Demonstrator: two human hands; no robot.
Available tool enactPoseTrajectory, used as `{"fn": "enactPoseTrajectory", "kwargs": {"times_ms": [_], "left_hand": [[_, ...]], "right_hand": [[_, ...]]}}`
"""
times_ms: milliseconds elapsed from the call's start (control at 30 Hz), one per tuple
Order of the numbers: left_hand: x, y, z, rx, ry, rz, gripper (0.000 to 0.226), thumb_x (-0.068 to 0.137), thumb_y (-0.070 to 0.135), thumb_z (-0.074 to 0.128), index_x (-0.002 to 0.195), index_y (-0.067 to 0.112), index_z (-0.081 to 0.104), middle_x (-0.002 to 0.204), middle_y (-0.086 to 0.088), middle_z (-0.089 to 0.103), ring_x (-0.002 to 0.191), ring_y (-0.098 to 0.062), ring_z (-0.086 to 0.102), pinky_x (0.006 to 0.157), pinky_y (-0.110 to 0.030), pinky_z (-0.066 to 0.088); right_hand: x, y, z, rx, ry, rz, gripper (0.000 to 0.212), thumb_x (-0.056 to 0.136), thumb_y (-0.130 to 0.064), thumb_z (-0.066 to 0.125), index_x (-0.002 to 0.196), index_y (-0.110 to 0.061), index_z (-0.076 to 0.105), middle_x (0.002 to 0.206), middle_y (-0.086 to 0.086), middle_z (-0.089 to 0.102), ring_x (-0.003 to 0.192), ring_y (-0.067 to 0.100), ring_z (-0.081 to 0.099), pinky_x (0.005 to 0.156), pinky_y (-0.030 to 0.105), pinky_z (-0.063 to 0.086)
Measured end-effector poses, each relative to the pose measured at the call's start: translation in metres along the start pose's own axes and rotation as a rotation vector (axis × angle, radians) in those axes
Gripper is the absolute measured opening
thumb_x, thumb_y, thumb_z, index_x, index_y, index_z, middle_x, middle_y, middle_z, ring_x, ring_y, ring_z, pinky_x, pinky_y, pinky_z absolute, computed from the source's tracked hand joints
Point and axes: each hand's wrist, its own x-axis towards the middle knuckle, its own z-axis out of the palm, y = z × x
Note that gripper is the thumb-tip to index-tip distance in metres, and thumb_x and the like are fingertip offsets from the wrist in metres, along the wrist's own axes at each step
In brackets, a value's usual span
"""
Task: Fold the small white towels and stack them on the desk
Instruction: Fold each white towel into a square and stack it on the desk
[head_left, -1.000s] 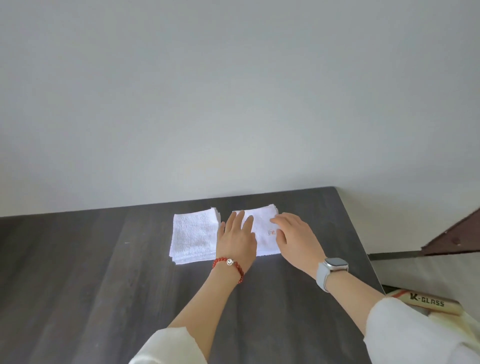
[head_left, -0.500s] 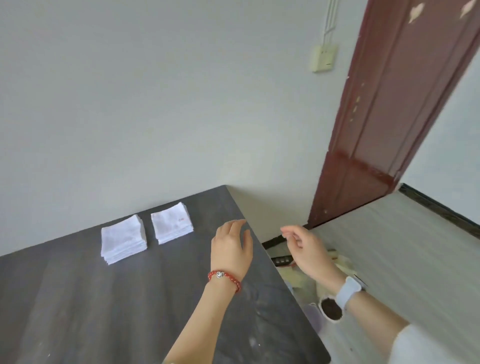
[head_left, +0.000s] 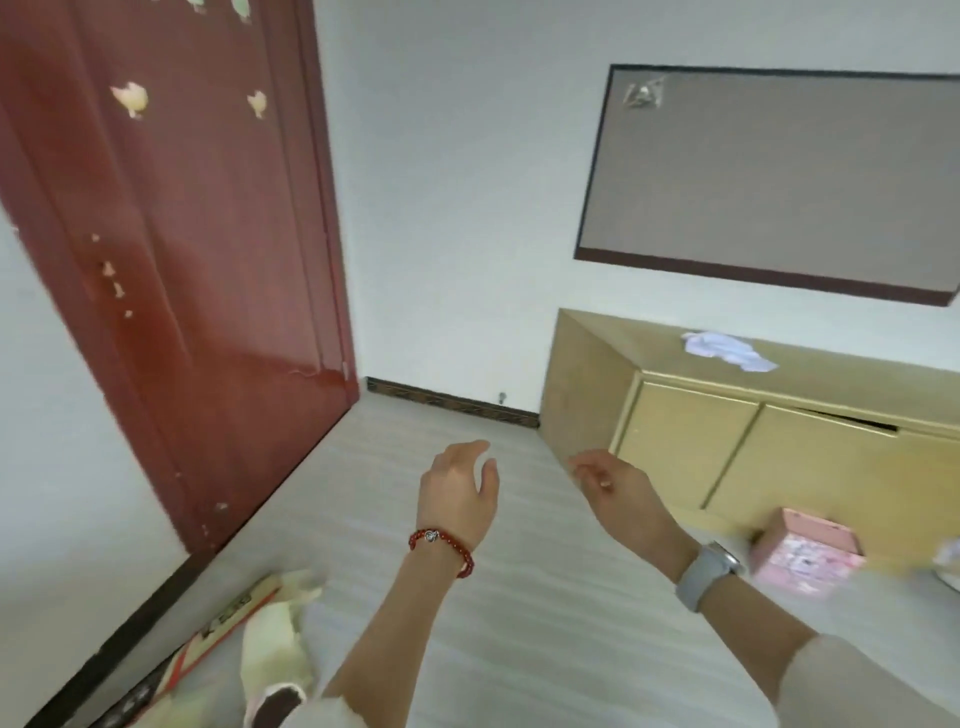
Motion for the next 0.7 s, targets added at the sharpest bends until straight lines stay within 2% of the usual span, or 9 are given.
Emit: {"fn": "enactPoseTrajectory", "kwargs": {"times_ms": [67, 200, 300, 400, 567, 633, 700], "left_hand": [[0.034, 0.051, 0.062, -0.02, -0.093, 0.07, 0.031, 0.093, 0.021, 0.045, 0.119, 0.01, 0.058, 0.12, -0.007, 0.059, 0.113, -0.024, 0.052, 0.097, -0.036, 0.041], [0.093, 0.132, 0.158, -0.031, -0.233, 0.204, 0.032, 0.092, 0.02, 0.04, 0.111, 0.004, 0.059, 0.113, -0.011, 0.061, 0.108, -0.027, 0.053, 0.092, -0.038, 0.044], [0.144, 0.164, 0.229, -0.014, -0.299, 0.269, 0.03, 0.094, 0.017, 0.044, 0.12, 0.009, 0.056, 0.121, -0.007, 0.058, 0.114, -0.023, 0.051, 0.097, -0.033, 0.04], [0.197, 0.181, 0.302, 0.002, -0.368, 0.321, 0.028, 0.093, 0.018, 0.044, 0.116, 0.011, 0.057, 0.117, -0.006, 0.06, 0.11, -0.023, 0.053, 0.093, -0.036, 0.042], [0.301, 0.204, 0.421, -0.04, -0.433, 0.292, 0.03, 0.093, 0.018, 0.046, 0.12, 0.012, 0.057, 0.12, -0.002, 0.059, 0.112, -0.018, 0.053, 0.097, -0.03, 0.041], [0.34, 0.215, 0.468, -0.089, -0.48, 0.228, 0.028, 0.093, 0.016, 0.047, 0.118, 0.012, 0.058, 0.118, -0.002, 0.06, 0.11, -0.016, 0.054, 0.092, -0.02, 0.039], [0.372, 0.225, 0.516, -0.125, -0.535, 0.166, 0.026, 0.092, 0.017, 0.047, 0.115, 0.013, 0.059, 0.116, -0.002, 0.061, 0.107, -0.015, 0.055, 0.086, -0.018, 0.038]], "right_hand": [[0.023, 0.05, -0.055, -0.019, 0.059, 0.066, 0.023, 0.092, -0.007, 0.045, 0.108, -0.009, 0.061, 0.096, 0.008, 0.066, 0.087, 0.026, 0.06, 0.078, 0.031, 0.046], [0.064, 0.135, -0.137, -0.034, 0.183, 0.198, 0.026, 0.092, -0.007, 0.043, 0.11, -0.011, 0.061, 0.093, 0.002, 0.064, 0.082, 0.018, 0.055, 0.065, 0.022, 0.039], [0.098, 0.196, -0.178, -0.008, 0.248, 0.28, 0.026, 0.091, -0.006, 0.043, 0.11, -0.011, 0.061, 0.092, 0.002, 0.064, 0.086, 0.02, 0.058, 0.072, 0.024, 0.041], [0.143, 0.257, -0.209, -0.003, 0.28, 0.343, 0.026, 0.091, -0.007, 0.044, 0.109, -0.013, 0.062, 0.096, 0.004, 0.066, 0.091, 0.021, 0.06, 0.081, 0.029, 0.045], [0.246, 0.346, -0.259, 0.012, 0.308, 0.42, 0.027, 0.091, -0.006, 0.043, 0.111, -0.01, 0.062, 0.101, 0.008, 0.068, 0.092, 0.023, 0.061, 0.08, 0.025, 0.044], [0.287, 0.377, -0.282, 0.003, 0.291, 0.451, 0.027, 0.092, -0.007, 0.044, 0.112, -0.01, 0.061, 0.103, 0.008, 0.068, 0.095, 0.023, 0.061, 0.083, 0.026, 0.044], [0.318, 0.407, -0.306, -0.014, 0.283, 0.483, 0.027, 0.092, -0.008, 0.044, 0.112, -0.009, 0.061, 0.105, 0.008, 0.067, 0.097, 0.023, 0.061, 0.086, 0.027, 0.045]]}}
